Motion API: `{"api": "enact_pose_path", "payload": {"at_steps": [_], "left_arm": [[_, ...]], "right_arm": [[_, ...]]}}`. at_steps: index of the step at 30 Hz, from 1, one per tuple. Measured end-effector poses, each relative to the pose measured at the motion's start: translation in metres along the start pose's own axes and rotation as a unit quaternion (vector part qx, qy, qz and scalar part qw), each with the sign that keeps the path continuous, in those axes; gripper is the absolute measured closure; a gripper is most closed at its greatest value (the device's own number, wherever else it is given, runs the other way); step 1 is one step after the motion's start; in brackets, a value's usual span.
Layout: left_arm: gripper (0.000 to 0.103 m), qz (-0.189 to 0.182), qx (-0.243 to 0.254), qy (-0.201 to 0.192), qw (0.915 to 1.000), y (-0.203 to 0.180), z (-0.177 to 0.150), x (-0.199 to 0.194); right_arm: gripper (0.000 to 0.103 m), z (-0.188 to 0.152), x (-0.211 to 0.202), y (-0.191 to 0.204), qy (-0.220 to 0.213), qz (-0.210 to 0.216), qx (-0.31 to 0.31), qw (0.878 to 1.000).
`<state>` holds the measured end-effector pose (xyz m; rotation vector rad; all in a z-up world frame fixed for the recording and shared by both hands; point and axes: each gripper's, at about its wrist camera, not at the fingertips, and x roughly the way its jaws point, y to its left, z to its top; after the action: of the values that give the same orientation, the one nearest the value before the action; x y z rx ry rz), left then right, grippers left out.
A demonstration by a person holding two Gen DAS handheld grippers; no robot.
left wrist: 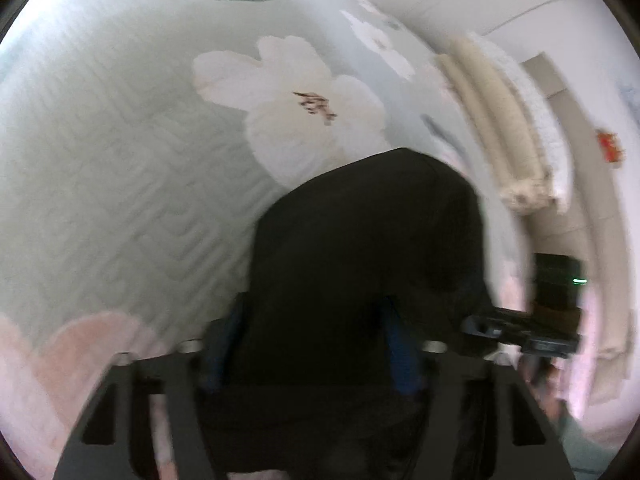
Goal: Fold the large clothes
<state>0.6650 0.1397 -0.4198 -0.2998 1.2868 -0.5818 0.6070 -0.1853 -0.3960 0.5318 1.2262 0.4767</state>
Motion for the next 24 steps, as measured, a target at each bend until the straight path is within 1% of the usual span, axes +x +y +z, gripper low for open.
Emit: {"api": "enact_pose_path", "payload": {"at_steps": [1,2,3,5,7,8,9,10,12,13,15,16,17,18,19,20,21,22,24], "left_arm": [[0.072,0.011,0.005,-0.003,0.9999,-0.005,-0.004,-0.004],[0.084,0.023,0.015,-0.01,0.9996,-0.011,-0.009,-0.012],[0.085,0.028,0.027,-0.017,0.9991,-0.019,-0.014,-0.023],[0.087,0.027,0.044,-0.041,0.9978,-0.034,-0.026,-0.049],[0.087,0.012,0.062,-0.08,0.9948,-0.053,-0.046,-0.089],[0.088,0.006,0.067,-0.095,0.9932,-0.061,-0.055,-0.11],[0.088,0.0,0.072,-0.107,0.9916,-0.068,-0.065,-0.127],[0.088,-0.004,0.078,-0.117,0.9901,-0.074,-0.074,-0.142],[0.088,-0.005,0.094,-0.14,0.9857,-0.091,-0.103,-0.179],[0.088,-0.005,0.098,-0.145,0.9846,-0.095,-0.114,-0.189],[0.088,0.002,0.107,-0.16,0.9813,-0.107,-0.152,-0.216],[0.088,0.004,0.11,-0.164,0.9803,-0.11,-0.165,-0.223],[0.088,0.007,0.113,-0.168,0.9791,-0.114,-0.188,-0.232],[0.088,0.011,0.117,-0.17,0.9785,-0.117,-0.208,-0.238],[0.088,0.02,0.124,-0.166,0.9781,-0.121,-0.236,-0.245],[0.086,0.028,0.128,-0.158,0.9787,-0.122,-0.253,-0.246],[0.084,0.037,0.129,-0.145,0.9802,-0.122,-0.274,-0.248],[0.08,0.049,0.128,-0.121,0.9832,-0.118,-0.3,-0.246],[0.079,0.066,0.119,-0.078,0.9876,-0.106,-0.335,-0.241]], "right_arm": [[0.075,-0.002,-0.004,0.008,-0.005,-0.009,-0.008,1.0],[0.077,-0.005,-0.009,0.018,-0.01,-0.021,-0.019,1.0],[0.081,-0.009,-0.015,0.029,-0.015,-0.029,-0.03,0.999],[0.083,-0.02,-0.037,0.052,-0.032,-0.04,-0.057,0.997],[0.084,-0.037,-0.064,0.077,-0.054,-0.052,-0.09,0.993],[0.085,-0.05,-0.083,0.098,-0.069,-0.061,-0.113,0.989],[0.085,-0.06,-0.094,0.109,-0.077,-0.067,-0.127,0.987],[0.086,-0.074,-0.107,0.125,-0.087,-0.075,-0.145,0.983],[0.086,-0.108,-0.13,0.157,-0.105,-0.094,-0.182,0.973],[0.087,-0.118,-0.134,0.17,-0.111,-0.104,-0.194,0.969],[0.087,-0.149,-0.144,0.192,-0.119,-0.122,-0.217,0.961],[0.087,-0.17,-0.152,0.202,-0.124,-0.134,-0.232,0.955],[0.087,-0.191,-0.157,0.213,-0.129,-0.152,-0.25,0.947],[0.087,-0.209,-0.16,0.221,-0.13,-0.168,-0.265,0.941],[0.087,-0.227,-0.165,0.22,-0.127,-0.177,-0.274,0.937],[0.087,-0.239,-0.167,0.222,-0.122,-0.18,-0.279,0.935],[0.087,-0.255,-0.169,0.222,-0.111,-0.179,-0.279,0.937],[0.087,-0.269,-0.169,0.22,-0.098,-0.183,-0.277,0.938],[0.085,-0.292,-0.164,0.206,-0.069,-0.207,-0.261,0.94]]}}
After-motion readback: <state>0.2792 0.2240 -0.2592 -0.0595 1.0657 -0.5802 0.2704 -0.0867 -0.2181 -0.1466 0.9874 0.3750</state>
